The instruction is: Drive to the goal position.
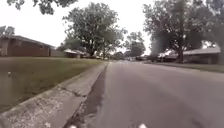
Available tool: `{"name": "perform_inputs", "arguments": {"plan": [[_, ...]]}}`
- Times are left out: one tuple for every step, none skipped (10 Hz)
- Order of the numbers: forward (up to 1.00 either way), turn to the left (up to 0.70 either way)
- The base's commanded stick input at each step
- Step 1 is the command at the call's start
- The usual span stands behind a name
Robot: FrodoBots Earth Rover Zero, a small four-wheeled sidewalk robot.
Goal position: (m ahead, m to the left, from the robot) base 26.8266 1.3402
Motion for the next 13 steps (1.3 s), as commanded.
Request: {"name": "perform_inputs", "arguments": {"plan": [[0.70, 0.00], [0.70, 0.00], [0.70, 0.00], [0.70, 0.00], [0.70, 0.00], [0.70, 0.00], [0.70, 0.00], [0.70, 0.00], [0.70, 0.00], [0.70, 0.00], [0.70, 0.00], [0.70, 0.00], [0.70, 0.00]]}}
